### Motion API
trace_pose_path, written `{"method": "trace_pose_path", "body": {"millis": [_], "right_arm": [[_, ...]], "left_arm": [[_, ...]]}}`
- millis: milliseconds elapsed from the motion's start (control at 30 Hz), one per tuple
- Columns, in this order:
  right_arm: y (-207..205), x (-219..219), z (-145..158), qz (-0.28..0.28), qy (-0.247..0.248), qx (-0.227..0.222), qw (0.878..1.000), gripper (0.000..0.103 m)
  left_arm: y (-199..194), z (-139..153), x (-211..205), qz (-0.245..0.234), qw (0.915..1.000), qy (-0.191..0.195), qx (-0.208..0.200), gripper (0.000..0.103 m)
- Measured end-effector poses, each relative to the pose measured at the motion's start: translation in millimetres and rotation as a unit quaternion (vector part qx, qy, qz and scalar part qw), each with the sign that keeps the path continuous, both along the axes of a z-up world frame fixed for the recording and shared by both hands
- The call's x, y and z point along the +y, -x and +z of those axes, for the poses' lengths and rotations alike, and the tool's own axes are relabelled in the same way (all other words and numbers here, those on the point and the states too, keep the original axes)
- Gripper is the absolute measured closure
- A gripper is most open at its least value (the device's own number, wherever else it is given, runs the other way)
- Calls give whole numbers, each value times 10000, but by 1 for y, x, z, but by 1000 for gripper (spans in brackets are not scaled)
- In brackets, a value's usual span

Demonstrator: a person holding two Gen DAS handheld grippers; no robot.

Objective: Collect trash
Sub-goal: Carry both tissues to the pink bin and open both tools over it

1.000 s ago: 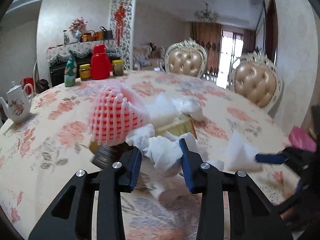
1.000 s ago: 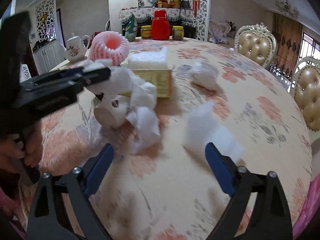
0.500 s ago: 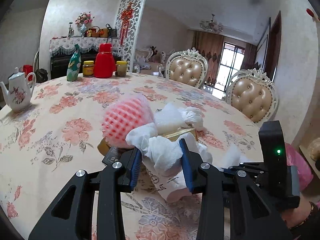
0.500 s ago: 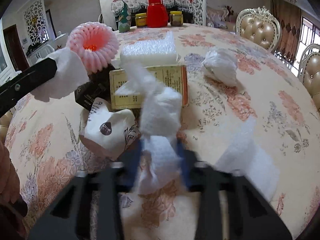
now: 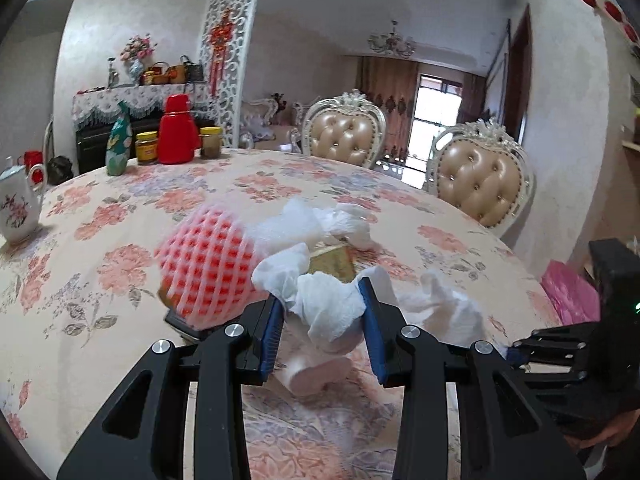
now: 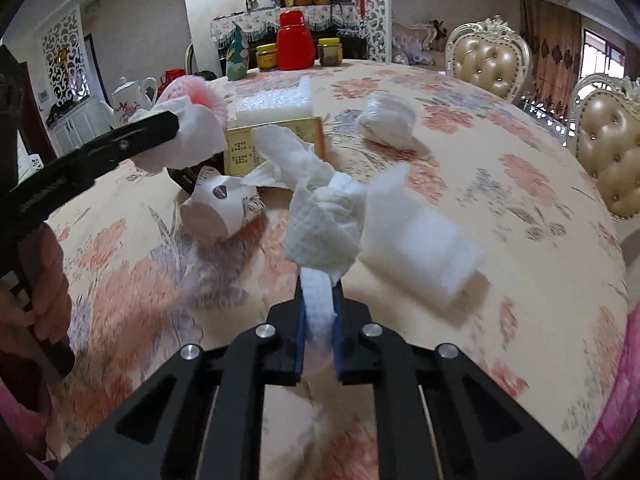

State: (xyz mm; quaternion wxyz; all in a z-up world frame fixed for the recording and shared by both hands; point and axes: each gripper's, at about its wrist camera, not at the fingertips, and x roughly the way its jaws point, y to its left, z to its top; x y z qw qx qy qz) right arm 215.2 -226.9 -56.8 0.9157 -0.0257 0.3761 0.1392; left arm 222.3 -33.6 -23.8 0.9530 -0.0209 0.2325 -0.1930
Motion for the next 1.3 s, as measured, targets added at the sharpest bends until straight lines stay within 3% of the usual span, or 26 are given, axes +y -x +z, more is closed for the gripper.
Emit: {"method": "trace_pose_path", "body": {"millis": [267,700,1300], "right_arm": [[29,-29,8,-300,-230,-262,9989,92],[65,-67,23,-513,-506,-675,9951,92],[92,-124,22,-1011,-790,-871,9879,92]], "left_arm": [[9,-12,-21,-443,9989,9,161,67],[53,-11,-73,-940,9949,-366,-27,67],[50,-7,-118,-1478,9877,-504,-33,67]]}}
